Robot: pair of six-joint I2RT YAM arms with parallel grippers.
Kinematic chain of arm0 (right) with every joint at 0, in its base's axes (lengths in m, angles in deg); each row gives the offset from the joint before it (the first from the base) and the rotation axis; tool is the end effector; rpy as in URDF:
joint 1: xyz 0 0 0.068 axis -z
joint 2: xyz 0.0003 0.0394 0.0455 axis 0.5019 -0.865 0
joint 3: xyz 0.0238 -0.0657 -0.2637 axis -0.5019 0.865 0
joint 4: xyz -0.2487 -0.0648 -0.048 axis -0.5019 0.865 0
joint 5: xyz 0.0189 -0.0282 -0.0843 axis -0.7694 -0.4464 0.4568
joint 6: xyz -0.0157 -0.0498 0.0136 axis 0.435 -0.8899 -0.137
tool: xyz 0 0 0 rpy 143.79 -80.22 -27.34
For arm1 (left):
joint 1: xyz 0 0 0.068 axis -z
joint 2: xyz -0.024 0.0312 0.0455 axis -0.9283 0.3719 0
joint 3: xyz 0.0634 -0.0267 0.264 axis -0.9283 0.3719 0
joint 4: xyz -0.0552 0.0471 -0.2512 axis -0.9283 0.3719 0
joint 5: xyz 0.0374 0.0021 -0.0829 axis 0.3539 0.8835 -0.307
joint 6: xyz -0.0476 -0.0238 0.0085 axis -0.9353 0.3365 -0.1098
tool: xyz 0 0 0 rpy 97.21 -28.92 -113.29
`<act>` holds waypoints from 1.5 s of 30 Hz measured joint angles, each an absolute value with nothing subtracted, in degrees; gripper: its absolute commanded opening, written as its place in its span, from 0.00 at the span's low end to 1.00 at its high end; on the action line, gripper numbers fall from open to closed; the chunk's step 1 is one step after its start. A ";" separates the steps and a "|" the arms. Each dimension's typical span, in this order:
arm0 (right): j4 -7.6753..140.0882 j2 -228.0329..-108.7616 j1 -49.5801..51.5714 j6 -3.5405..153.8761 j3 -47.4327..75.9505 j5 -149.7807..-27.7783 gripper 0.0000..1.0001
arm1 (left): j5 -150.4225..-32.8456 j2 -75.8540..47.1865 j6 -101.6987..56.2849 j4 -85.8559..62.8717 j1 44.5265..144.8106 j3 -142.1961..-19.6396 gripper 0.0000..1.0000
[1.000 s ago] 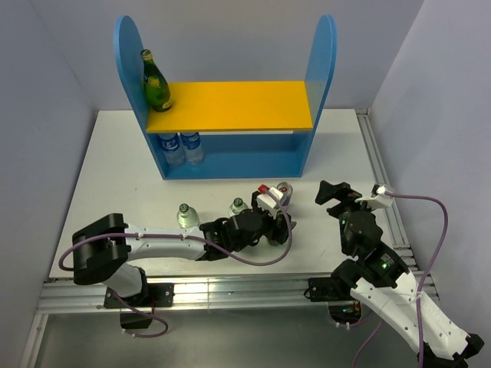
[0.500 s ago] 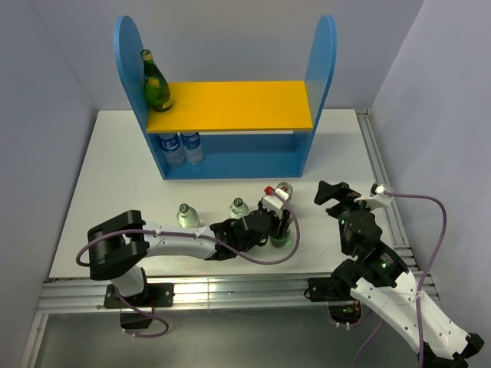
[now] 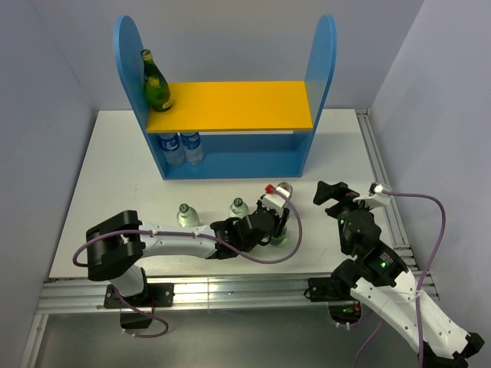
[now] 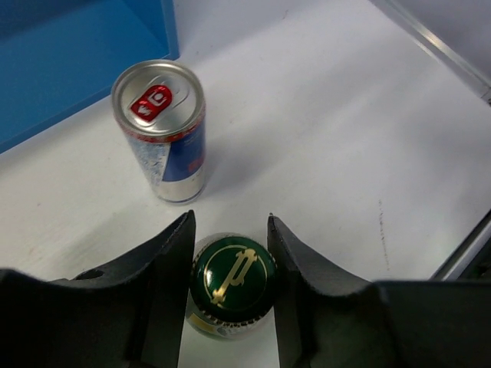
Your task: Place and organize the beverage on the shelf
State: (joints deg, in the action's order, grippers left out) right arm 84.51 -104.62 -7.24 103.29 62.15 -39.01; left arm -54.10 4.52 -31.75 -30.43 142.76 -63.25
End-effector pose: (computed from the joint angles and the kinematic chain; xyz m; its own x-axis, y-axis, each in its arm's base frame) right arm 0.0919 0.0402 0.2806 -0.0516 0.4950 -0.8674 0.1303 0.8644 0.4856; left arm 0.1139 -0.3482 0.2325 -0.3327 0.0506 -0.9417 0.6418 0.7437 -0.1868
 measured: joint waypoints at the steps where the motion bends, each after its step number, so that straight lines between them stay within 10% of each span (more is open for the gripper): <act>1: 84.51 -104.62 -7.24 103.29 62.15 -39.01 1.00 | -53.42 4.12 -31.75 -29.07 142.80 -63.51 0.00; 45: 84.48 -102.23 -7.24 103.47 62.28 -39.75 1.00 | -50.01 -1.41 -17.83 6.05 109.66 -114.92 0.00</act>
